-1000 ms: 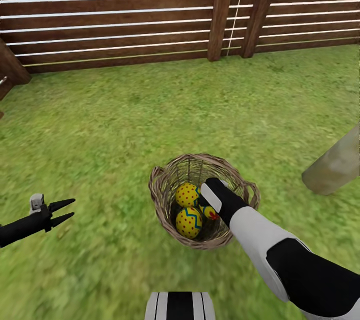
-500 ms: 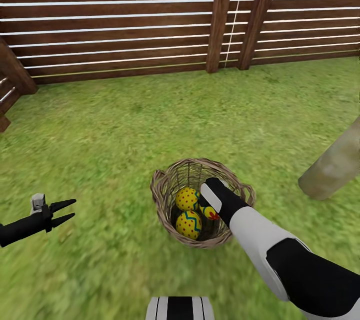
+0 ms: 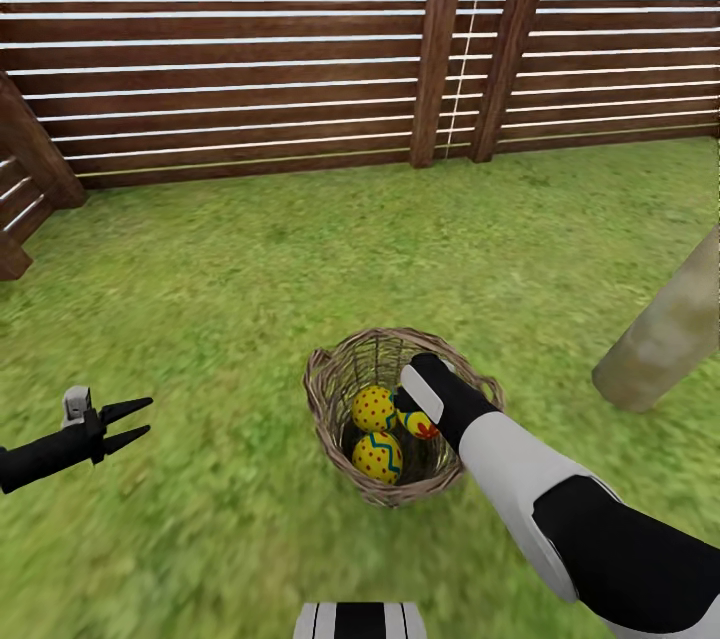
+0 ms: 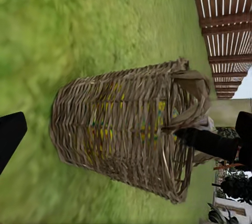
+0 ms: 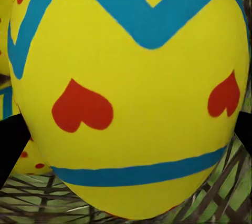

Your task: Take the three Easter eggs out of the wicker basket on the lawn in the garden, then place them on the lawn next to a single tree (choose any tree) so that all three eggs are next to the same tree and none are left in the basket.

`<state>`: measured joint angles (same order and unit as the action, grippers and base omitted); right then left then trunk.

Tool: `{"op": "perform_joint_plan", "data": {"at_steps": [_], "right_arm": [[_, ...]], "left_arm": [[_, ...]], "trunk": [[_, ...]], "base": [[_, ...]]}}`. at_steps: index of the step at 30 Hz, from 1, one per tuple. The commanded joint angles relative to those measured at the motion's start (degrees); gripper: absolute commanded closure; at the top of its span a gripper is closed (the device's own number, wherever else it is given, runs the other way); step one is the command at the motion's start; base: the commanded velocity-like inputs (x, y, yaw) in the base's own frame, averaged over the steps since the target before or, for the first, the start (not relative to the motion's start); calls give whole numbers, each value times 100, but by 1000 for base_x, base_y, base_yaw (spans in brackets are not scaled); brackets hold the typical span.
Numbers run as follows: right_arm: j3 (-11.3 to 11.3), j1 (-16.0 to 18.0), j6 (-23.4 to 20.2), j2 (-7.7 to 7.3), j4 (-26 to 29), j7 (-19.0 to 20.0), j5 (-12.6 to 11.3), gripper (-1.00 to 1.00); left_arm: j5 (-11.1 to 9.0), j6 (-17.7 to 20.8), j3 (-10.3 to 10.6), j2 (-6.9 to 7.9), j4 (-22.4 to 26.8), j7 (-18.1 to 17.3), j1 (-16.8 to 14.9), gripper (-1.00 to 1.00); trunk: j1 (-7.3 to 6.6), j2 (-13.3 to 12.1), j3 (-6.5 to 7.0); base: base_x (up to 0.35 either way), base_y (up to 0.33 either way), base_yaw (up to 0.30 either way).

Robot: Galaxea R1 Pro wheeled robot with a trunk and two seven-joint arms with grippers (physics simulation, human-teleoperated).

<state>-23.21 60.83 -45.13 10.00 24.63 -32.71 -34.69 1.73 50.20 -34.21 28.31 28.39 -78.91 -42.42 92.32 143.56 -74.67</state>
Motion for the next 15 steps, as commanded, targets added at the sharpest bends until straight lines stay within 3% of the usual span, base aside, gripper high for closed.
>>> {"op": "perform_joint_plan", "data": {"at_steps": [1,5,15], "right_arm": [[-26,6,-20,0,4,-51,-57,100],[-26,48,-43,0,11,-45,-63,100],[-17,157,-266,0,7,-51,-73,100]], "left_arm": [[20,60,-15,-1,0,-28,-3,-100],[20,60,-13,-1,2,-28,-3,-100],[20,60,-6,-1,4,-28,-3,-100]], "trunk": [[-3,0,18],[-13,-5,107],[-39,-19,328]], "base": [[0,0,0],[0,0,0],[-118,0,0]]}}
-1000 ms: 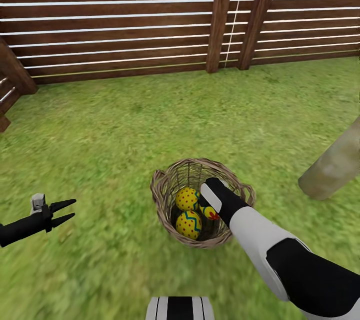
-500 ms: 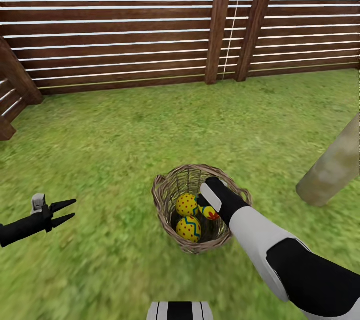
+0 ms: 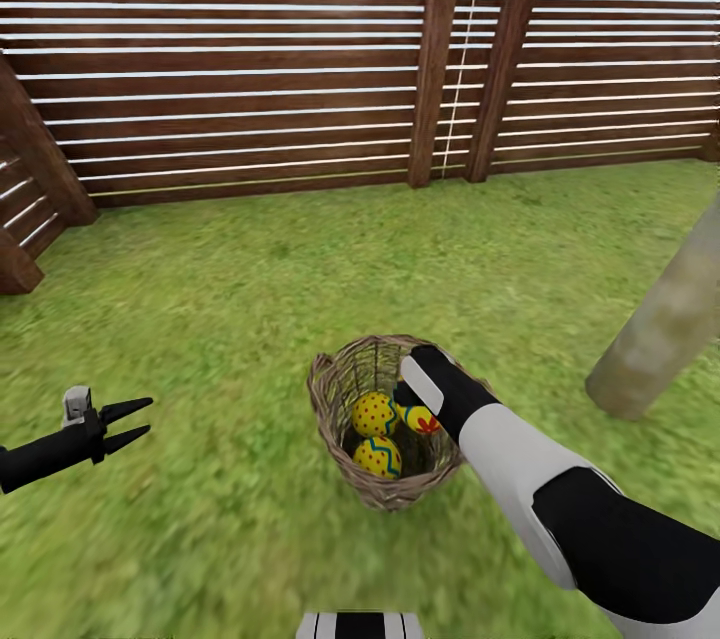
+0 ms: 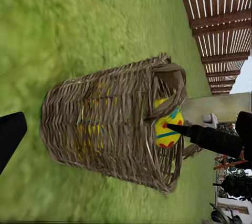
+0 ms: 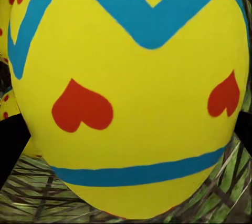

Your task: Take the three Easter eggs out of the wicker basket on the lawn in the garden, then place them on the lawn next to a single tree (choose any tree) so that all three eggs are next to the same tree and none are left in the basket.

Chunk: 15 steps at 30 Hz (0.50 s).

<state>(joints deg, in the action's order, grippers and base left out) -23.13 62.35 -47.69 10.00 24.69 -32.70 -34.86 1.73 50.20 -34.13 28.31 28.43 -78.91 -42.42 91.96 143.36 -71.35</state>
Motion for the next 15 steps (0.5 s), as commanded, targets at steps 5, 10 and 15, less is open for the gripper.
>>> {"op": "perform_joint_plan", "data": {"at_steps": [5,10,15], "right_arm": [[-25,5,-90,0,4,-43,-84,100],[-25,13,-366,0,521,-28,-394,100],[-17,14,-946,0,1471,-42,-574,100]], "left_arm": [[20,60,-15,-1,1,-28,-3,-100],[20,60,-15,-1,2,-28,-3,-100],[20,60,-16,-1,4,-28,-3,-100]], "trunk": [[-16,-5,107],[-29,-12,218],[-139,-213,307]], "base": [[-56,0,0],[-1,0,0],[0,0,0]]}}
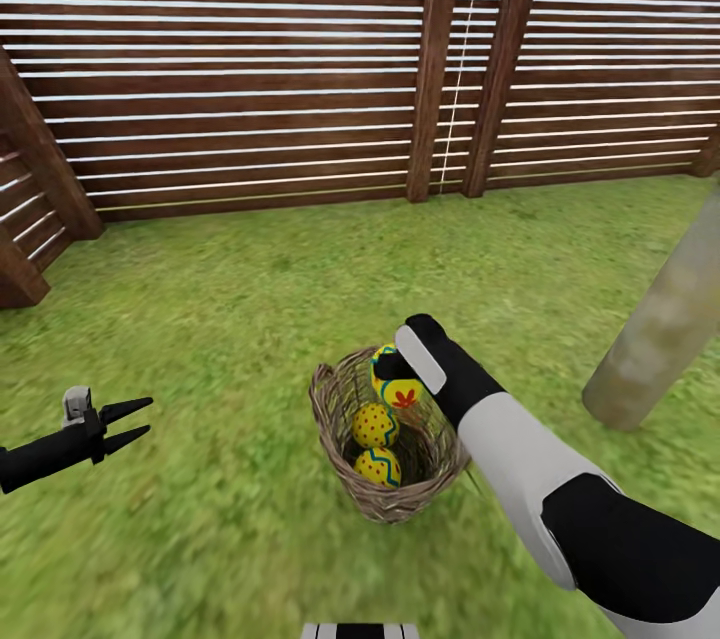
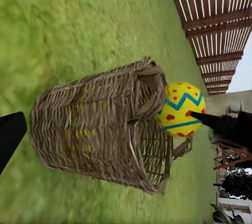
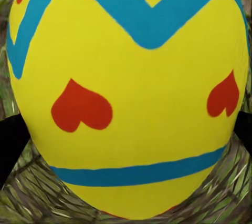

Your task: Take the three Easter eggs out of the wicker basket on the lawn in the garden, then place them on the lawn next to a single tree (choose any tree) so that all three eggs are next to the same tree and none are left in the basket.

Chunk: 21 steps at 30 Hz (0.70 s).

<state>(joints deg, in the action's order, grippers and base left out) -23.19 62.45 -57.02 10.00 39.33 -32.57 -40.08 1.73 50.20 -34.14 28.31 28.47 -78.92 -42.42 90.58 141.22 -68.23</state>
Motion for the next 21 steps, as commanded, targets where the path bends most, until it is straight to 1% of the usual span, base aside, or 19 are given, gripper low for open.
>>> {"op": "perform_joint_plan", "data": {"at_steps": [1,4,6,7,8,9,10,12,16,18,21], "right_arm": [[-2,5,-82,0,104,-56,-57,100],[64,86,-219,0,284,-64,-69,100],[240,121,-265,0,340,-65,-93,100],[310,142,-287,0,364,-69,-155,100],[344,152,-295,0,408,-71,-228,100],[403,161,-298,0,624,-77,-454,100],[433,163,-298,0,829,-80,-609,100],[455,162,-298,0,1104,-84,-749,100],[467,166,-298,0,1287,-84,-814,100],[526,164,-298,0,1433,-85,-823,100],[573,163,-298,0,1487,-84,-825,100]], "left_arm": [[20,60,-16,-1,0,-27,-4,-100],[20,60,-14,-1,1,-29,-4,-100],[20,60,-14,5,1,-28,-4,-100],[20,60,-14,6,1,-28,-4,-100],[20,60,-16,7,1,-29,-4,-100],[20,60,-15,7,1,-28,-4,-100],[20,57,-16,8,1,-29,-4,-100],[20,55,-15,8,1,-28,-4,-100],[20,51,-14,14,1,-30,-4,-100],[20,51,-14,16,1,-34,-4,-100],[20,51,-14,17,1,-33,-4,-100]], "trunk": [[-23,-40,13],[-89,-160,67],[-133,-240,103],[-155,-281,121],[-177,-321,139],[-199,-361,157],[-221,-401,175],[-265,-481,211],[-353,-642,283],[-397,-722,319],[-462,-842,372]], "base": [[0,0,0],[0,0,0],[0,0,0],[0,0,0],[0,0,0],[0,0,0],[0,0,0],[0,0,0],[0,0,0],[0,0,0],[0,0,0]]}}
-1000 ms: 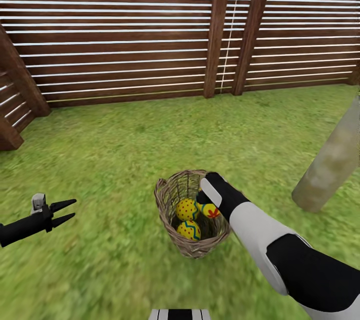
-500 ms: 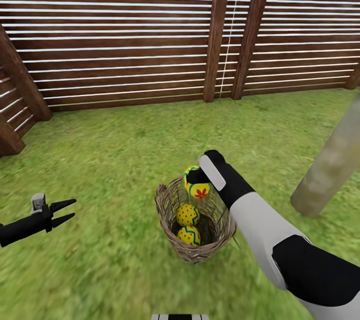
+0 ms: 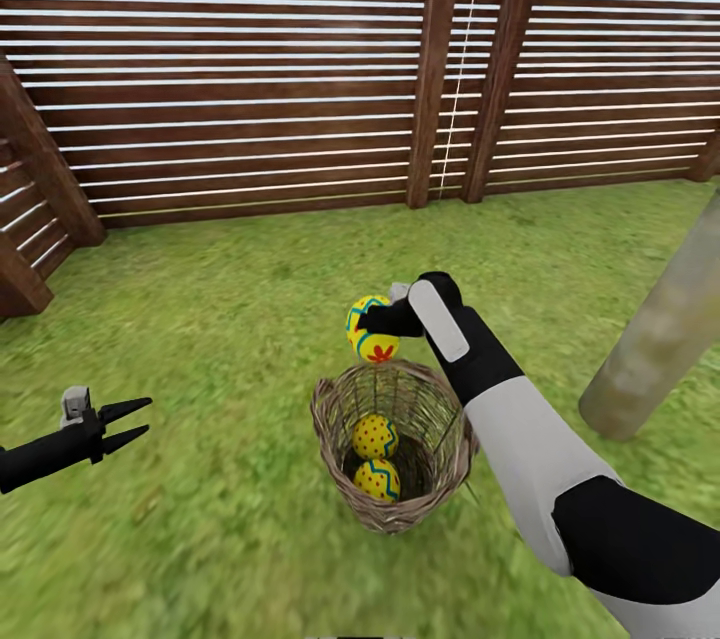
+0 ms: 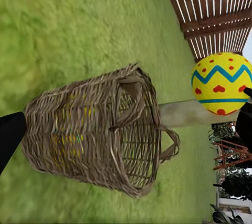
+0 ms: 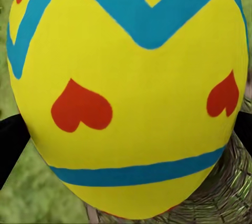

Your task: Take the three Easter eggs out of the wicker basket on the lawn in the garden, then place them on the lawn next to a single tree (choose any tree) so that all three eggs are next to the same tree and none are left in the basket.

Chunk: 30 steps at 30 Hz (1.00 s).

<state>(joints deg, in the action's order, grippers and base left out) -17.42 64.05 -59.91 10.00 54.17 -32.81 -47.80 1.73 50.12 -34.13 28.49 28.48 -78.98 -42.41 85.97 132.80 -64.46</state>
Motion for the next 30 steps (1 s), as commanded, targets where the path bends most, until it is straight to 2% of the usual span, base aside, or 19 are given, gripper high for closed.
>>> {"op": "perform_joint_plan", "data": {"at_steps": [1,18,25,30], "right_arm": [[2,1,-9,0,9,-59,-56,100],[17,-50,15,0,23,-59,-66,100],[19,-59,40,0,22,-59,-63,100],[13,-59,46,0,15,-59,-65,100]], "left_arm": [[20,60,-15,-1,0,-29,-4,-100],[20,60,-15,-1,34,-30,-4,-100],[17,60,-15,40,35,-30,-4,-100],[17,60,-14,98,35,-30,-4,-100]], "trunk": [[-23,-40,14],[-397,-722,382],[-397,-722,409],[-397,-722,443]], "base": [[0,0,0],[-44,0,-35],[-9,0,-114],[-241,0,-209]]}}
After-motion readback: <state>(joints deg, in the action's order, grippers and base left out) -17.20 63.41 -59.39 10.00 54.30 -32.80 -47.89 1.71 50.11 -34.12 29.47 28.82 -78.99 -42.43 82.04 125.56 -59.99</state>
